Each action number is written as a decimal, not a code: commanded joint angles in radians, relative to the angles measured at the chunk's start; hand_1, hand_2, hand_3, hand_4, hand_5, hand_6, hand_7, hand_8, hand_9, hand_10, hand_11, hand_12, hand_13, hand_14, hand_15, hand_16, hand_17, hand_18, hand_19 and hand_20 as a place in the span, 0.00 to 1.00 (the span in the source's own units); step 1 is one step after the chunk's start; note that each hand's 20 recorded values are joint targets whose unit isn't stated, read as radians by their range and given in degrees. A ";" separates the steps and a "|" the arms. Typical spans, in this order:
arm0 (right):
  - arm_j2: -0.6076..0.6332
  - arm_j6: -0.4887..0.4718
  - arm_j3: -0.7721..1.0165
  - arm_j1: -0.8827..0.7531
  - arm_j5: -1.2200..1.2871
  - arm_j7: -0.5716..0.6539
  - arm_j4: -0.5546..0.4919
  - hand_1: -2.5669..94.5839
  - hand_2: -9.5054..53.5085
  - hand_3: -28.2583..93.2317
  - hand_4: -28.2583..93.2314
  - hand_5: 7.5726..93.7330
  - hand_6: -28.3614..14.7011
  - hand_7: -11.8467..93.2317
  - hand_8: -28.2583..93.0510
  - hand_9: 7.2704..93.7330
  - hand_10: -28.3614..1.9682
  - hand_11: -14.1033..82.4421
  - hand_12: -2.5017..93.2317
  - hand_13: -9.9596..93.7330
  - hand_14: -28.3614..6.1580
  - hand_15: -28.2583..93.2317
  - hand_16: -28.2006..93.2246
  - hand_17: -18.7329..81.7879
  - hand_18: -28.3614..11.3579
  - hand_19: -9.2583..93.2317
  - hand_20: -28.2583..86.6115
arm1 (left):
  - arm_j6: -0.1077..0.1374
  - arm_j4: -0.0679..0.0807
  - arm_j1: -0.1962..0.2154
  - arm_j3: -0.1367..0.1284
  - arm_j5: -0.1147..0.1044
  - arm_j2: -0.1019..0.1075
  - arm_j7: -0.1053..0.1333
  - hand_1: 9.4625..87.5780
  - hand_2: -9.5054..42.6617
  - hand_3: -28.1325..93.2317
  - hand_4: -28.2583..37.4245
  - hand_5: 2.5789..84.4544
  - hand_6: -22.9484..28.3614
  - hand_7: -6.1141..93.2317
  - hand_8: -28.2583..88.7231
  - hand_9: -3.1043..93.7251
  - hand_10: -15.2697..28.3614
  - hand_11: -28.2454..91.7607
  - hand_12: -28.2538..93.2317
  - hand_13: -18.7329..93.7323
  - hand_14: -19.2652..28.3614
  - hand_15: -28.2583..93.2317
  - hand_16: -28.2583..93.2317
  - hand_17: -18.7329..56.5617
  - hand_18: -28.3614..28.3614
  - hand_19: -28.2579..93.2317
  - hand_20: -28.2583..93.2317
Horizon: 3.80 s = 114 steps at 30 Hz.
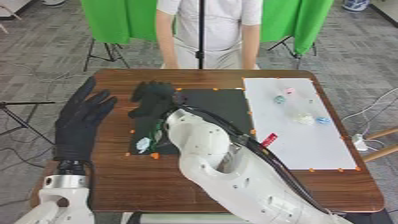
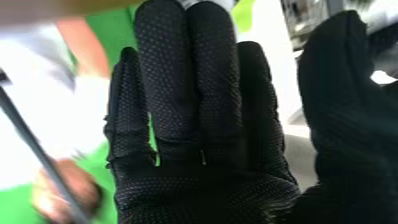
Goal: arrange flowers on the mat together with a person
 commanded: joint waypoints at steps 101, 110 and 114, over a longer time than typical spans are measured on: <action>0.201 0.047 0.929 -0.757 1.118 -0.168 -0.306 0.16 0.33 0.87 0.00 0.26 0.75 0.25 0.12 0.40 0.47 0.25 0.14 0.45 0.24 0.42 0.38 0.21 0.24 0.48 0.38 | 0.069 0.032 0.088 0.099 -0.023 -0.021 -0.020 0.17 0.40 0.84 0.00 0.30 0.55 0.17 0.16 0.33 0.76 0.40 0.32 0.38 0.87 0.51 0.20 0.14 0.83 0.60 0.32; 0.207 0.062 0.931 -0.760 1.093 -0.173 -0.310 0.17 0.31 0.87 0.00 0.27 0.74 0.24 0.12 0.41 0.45 0.25 0.14 0.47 0.24 0.44 0.37 0.22 0.24 0.50 0.38 | 0.071 0.030 0.087 0.103 -0.029 -0.015 -0.018 0.17 0.40 0.84 0.00 0.30 0.55 0.18 0.16 0.33 0.76 0.40 0.32 0.38 0.88 0.51 0.20 0.14 0.83 0.60 0.32; 0.208 0.065 0.930 -0.757 1.084 -0.173 -0.312 0.18 0.30 0.87 0.00 0.28 0.74 0.25 0.12 0.43 0.43 0.26 0.14 0.48 0.24 0.45 0.37 0.23 0.23 0.51 0.38 | 0.073 0.031 0.085 0.108 -0.036 -0.010 -0.010 0.17 0.40 0.84 0.00 0.30 0.55 0.18 0.16 0.33 0.76 0.40 0.32 0.38 0.88 0.51 0.20 0.14 0.83 0.60 0.32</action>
